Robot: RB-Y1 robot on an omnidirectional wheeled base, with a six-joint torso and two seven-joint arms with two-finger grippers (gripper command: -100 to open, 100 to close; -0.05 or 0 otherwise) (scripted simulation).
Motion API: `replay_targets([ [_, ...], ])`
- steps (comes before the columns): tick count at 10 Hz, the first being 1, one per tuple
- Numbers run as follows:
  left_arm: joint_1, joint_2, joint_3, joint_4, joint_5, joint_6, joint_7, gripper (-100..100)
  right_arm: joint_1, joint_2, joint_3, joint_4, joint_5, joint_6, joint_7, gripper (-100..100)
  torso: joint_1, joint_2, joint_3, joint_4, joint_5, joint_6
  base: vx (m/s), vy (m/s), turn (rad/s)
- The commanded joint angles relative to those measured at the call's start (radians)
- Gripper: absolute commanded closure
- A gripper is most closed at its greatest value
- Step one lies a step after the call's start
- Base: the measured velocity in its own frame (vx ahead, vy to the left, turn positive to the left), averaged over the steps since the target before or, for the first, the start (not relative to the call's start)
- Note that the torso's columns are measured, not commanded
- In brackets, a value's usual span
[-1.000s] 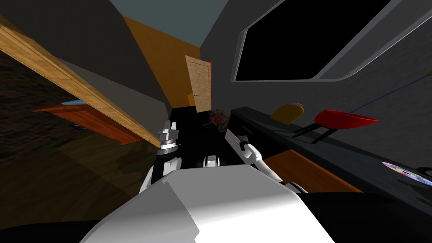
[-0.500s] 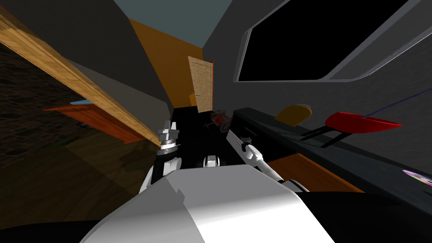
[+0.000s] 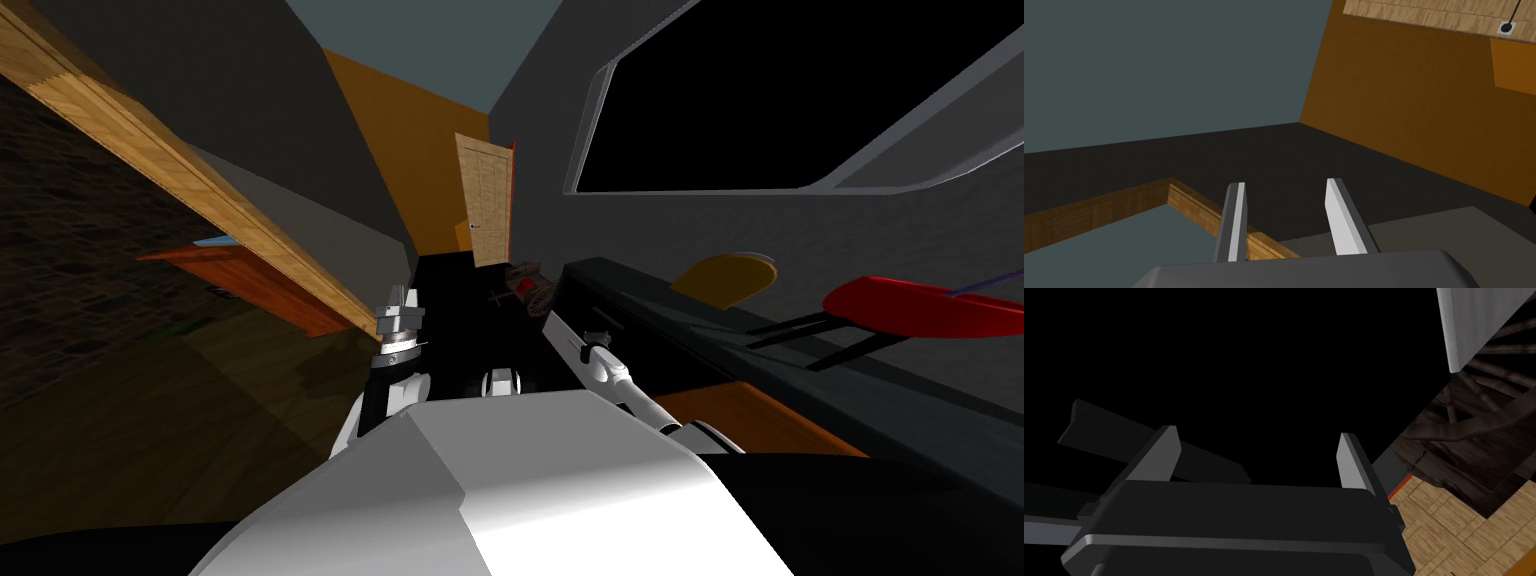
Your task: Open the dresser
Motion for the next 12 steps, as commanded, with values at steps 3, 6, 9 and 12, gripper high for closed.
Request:
replay_targets([
  [3,0.0,0.0,0.0,0.0,0.0,0.0,0.0,0,-0.017,-0.042,0.013,0.122,0.038,0.058,0.032,-100,-0.002,0.001,0.001,0.0,0.0,0.0,0.023,0.047,0.044],
  [6,0.0,0.0,0.0,0.0,0.0,0.0,0.0,0,-0.021,-0.057,0.018,0.17,0.052,0.078,0.041,-100,0.0,0.0,0.0,0.0,0.0,0.0,0.024,0.042,0.029],
  [9,0.0,0.0,0.0,0.0,0.0,0.0,0.0,0,-0.03,-0.098,0.03,0.283,0.091,0.128,0.065,-100,0.001,0.0,0.0,0.0,0.0,0.0,0.04,0.066,0.057],
  [12,0.0,0.0,0.0,0.0,0.0,0.0,0.0,0,-0.032,-0.111,0.033,0.314,0.102,0.142,0.072,-100,-0.002,0.001,0.001,0.0,-0.001,0.0,0.023,0.045,0.019],
])
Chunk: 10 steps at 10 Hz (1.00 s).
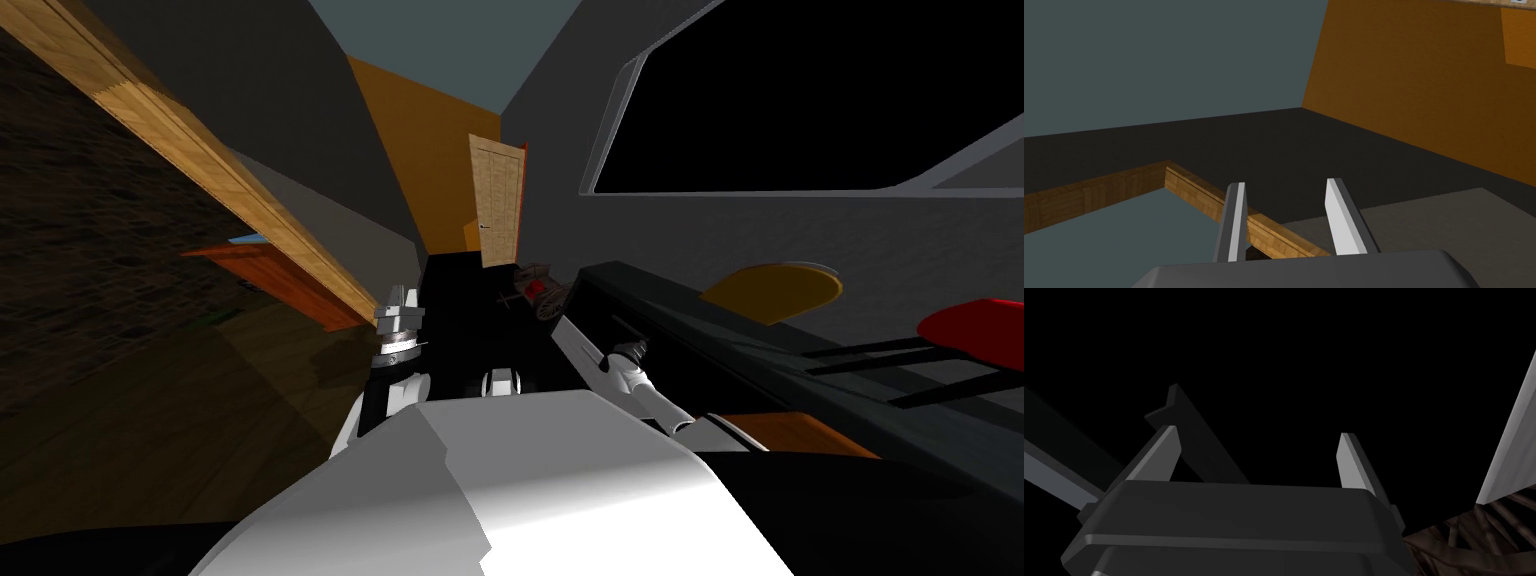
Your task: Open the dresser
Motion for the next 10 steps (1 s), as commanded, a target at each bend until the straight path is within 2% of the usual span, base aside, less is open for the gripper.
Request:
replay_targets([
  [1,0.0,0.0,0.0,0.0,0.0,0.0,0.0,0,-0.008,-0.02,0.007,0.067,0.026,0.015,-0.006,-100,0.0,0.0,0.0,0.0,0.0,0.0,0.012,0.031,0.03],
  [5,0.0,0.0,0.0,0.0,0.0,0.0,0.0,0,-0.016,-0.058,0.017,0.142,0.056,0.053,0.012,-100,0.002,-0.002,-0.001,0.0,0.001,0.0,0.032,0.048,0.035],
  [8,0.0,0.0,0.0,0.0,0.0,0.0,0.0,0,-0.009,-0.061,0.013,0.129,0.05,0.053,0.018,-100,0.0,0.0,0.0,0.0,0.0,0.0,0.01,0.012,0.002],
  [9,0.0,0.0,0.0,0.0,0.0,0.0,0.0,0,-0.009,-0.061,0.013,0.129,0.05,0.053,0.018,100,0.0,0.0,0.0,0.0,0.0,0.0,0.0,0.0,0.0],
  [10,0.0,0.0,0.0,0.0,0.0,0.0,0.0,0,-0.01,-0.065,0.013,0.126,0.047,0.049,0.022,100,0.001,0.0,0.0,0.0,0.0,0.0,-0.031,0.083,-0.014],
])
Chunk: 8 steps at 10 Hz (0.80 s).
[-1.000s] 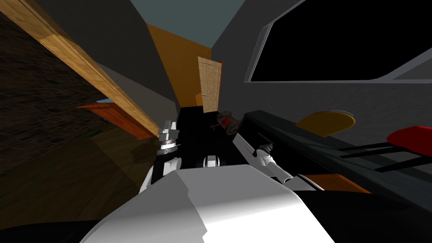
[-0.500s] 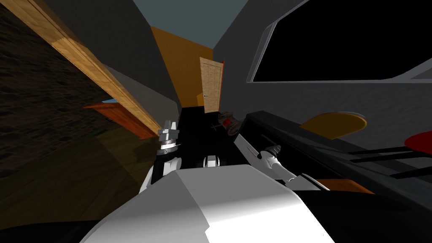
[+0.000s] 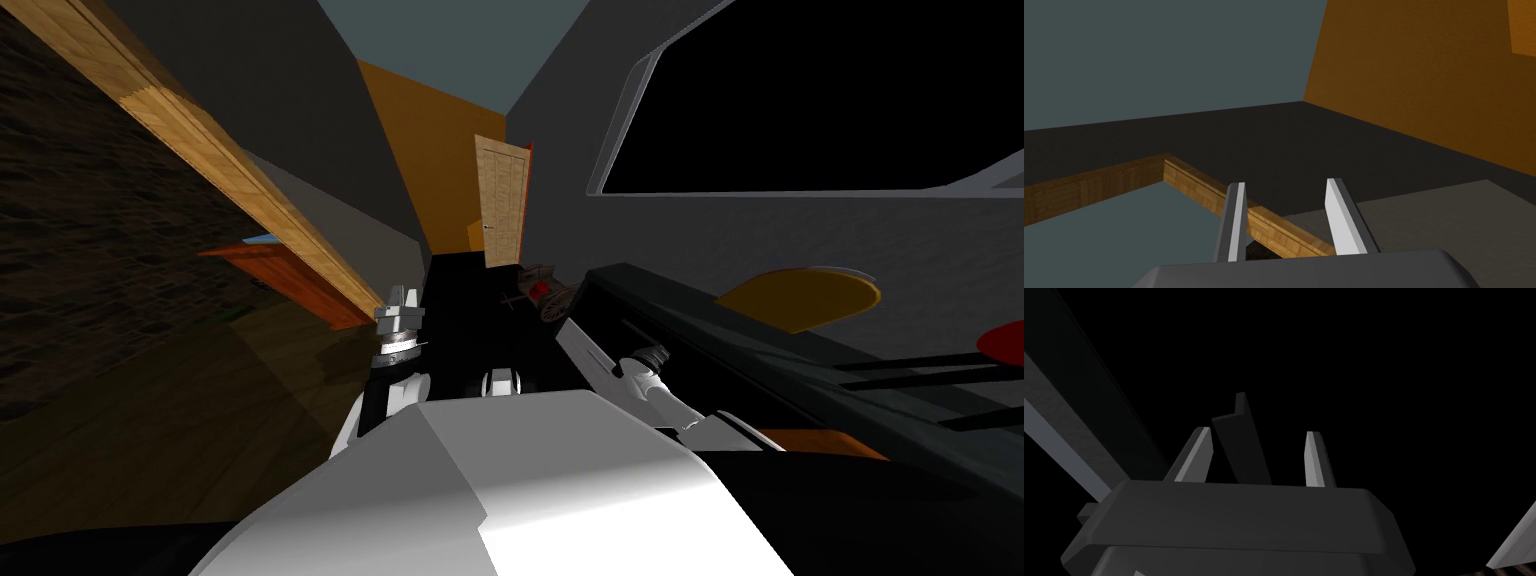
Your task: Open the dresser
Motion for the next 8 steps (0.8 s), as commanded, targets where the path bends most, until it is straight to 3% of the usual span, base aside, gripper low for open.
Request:
replay_targets([
  [1,0.0,0.0,0.0,0.0,0.0,0.0,0.0,0,-0.002,-0.005,-0.001,-0.004,-0.003,-0.005,0.006,100,0.005,0.001,0.001,0.0,0.001,0.0,-0.07,0.148,-0.021],
  [5,0.0,0.0,0.0,0.0,0.0,0.0,0.0,0,-0.005,-0.011,-0.002,-0.006,-0.007,-0.011,0.012,100,0.001,0.0,0.0,0.0,0.001,0.0,-0.067,0.193,-0.015],
  [6,0.0,0.0,0.0,0.0,0.0,0.0,0.0,0,-0.03,-0.016,-0.024,-0.006,-0.032,-0.029,-0.003,-100,-0.007,-0.002,-0.001,-0.001,-0.002,0.0,0.078,-0.05,0.054],
  [8,0.0,0.0,0.0,0.0,0.0,0.0,0.0,0,-0.052,-0.021,-0.042,-0.006,-0.053,-0.043,-0.016,-100,-0.011,-0.009,-0.006,-0.003,-0.003,0.0,0.145,-0.12,0.055],
])
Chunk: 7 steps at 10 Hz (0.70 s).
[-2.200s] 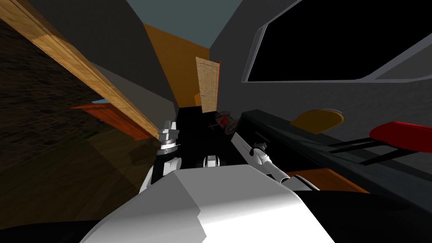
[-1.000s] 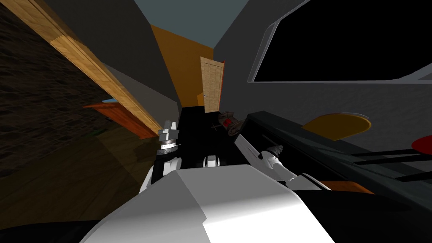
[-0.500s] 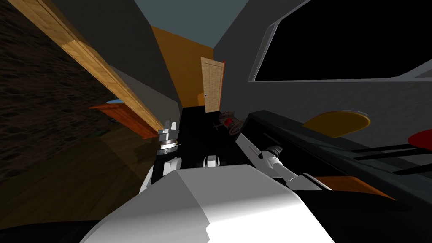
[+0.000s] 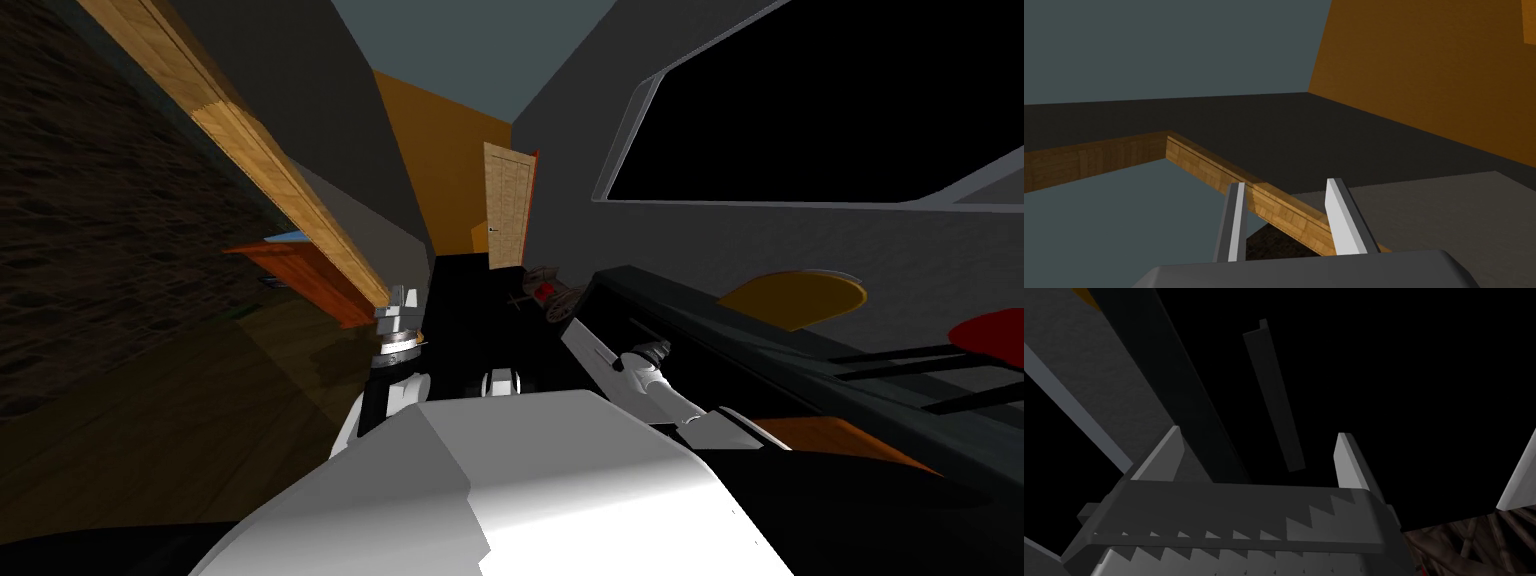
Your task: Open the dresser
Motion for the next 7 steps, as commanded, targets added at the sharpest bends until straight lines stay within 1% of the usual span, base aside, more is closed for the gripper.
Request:
replay_targets([
  [1,0.0,0.0,0.0,0.0,0.0,0.0,0.0,0,-0.041,-0.007,-0.029,0.008,-0.032,-0.028,-0.024,-100,0.007,0.003,0.002,0.001,0.002,0.0,0.143,-0.143,0.034],
  [2,0.0,0.0,0.0,0.0,0.0,0.0,0.0,0,-0.057,-0.01,-0.042,0.007,-0.047,-0.038,-0.033,-100,0.01,0.007,0.005,0.002,0.003,0.0,0.133,-0.153,0.046],
  [3,0.0,0.0,0.0,0.0,0.0,0.0,0.0,0,-0.049,-0.008,-0.032,0.015,-0.033,-0.033,-0.034,-100,0.012,0.01,0.006,0.003,0.004,0.0,0.064,-0.073,0.022],
  [4,0.0,0.0,0.0,0.0,0.0,0.0,0.0,0,-0.051,-0.004,-0.033,0.019,-0.034,-0.036,-0.041,-100,0.016,0.014,0.009,0.004,0.005,0.001,0.056,-0.108,0.016],
  [5,0.0,0.0,0.0,0.0,0.0,0.0,0.0,0,-0.05,-0.006,-0.034,0.015,-0.035,-0.035,-0.037,-100,0.012,0.013,0.008,0.004,0.004,0.001,0.033,-0.068,0.012],
  [6,0.0,0.0,0.0,0.0,0.0,0.0,0.0,0,-0.05,-0.006,-0.034,0.014,-0.035,-0.035,-0.037,100,0.013,0.012,0.007,0.003,0.004,0.0,0.005,-0.011,0.0],
  [7,0.0,0.0,0.0,0.0,0.0,0.0,0.0,0,-0.051,-0.008,-0.034,0.013,-0.038,-0.037,-0.033,100,0.015,0.011,0.007,0.003,0.005,0.0,-0.039,0.082,0.01],
])
